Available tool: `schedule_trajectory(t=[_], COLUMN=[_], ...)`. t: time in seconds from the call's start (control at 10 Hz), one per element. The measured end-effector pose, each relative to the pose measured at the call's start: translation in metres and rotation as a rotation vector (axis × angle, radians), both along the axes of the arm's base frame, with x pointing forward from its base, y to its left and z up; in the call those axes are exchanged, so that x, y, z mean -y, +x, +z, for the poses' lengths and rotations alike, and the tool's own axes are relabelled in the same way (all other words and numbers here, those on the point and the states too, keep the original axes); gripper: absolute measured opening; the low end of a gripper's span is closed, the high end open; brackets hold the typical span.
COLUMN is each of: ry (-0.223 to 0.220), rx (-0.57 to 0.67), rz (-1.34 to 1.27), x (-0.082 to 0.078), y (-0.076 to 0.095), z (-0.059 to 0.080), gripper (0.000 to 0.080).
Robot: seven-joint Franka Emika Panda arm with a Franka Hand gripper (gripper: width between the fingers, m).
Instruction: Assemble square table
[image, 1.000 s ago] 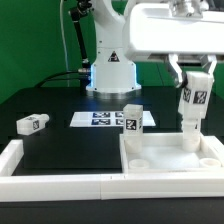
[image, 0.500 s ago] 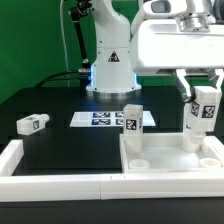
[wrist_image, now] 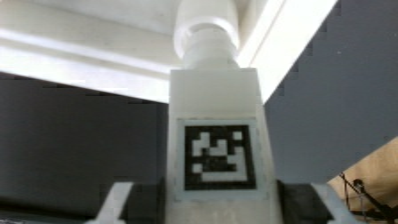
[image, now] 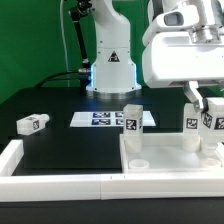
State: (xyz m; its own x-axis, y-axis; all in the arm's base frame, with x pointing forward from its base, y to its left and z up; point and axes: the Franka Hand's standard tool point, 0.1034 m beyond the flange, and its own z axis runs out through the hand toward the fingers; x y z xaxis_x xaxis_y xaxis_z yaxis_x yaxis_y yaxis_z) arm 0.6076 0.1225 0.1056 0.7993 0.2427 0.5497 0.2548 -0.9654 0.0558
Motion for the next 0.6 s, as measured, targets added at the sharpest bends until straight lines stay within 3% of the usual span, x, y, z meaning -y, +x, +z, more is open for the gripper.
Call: schedule_trajectory(t=[0.6], ry=[-0.003], rx=[-0.004], rz=[-0.006], x=[0.0041], y=[0.0082], z=[-0.0096], gripper=[0.0290])
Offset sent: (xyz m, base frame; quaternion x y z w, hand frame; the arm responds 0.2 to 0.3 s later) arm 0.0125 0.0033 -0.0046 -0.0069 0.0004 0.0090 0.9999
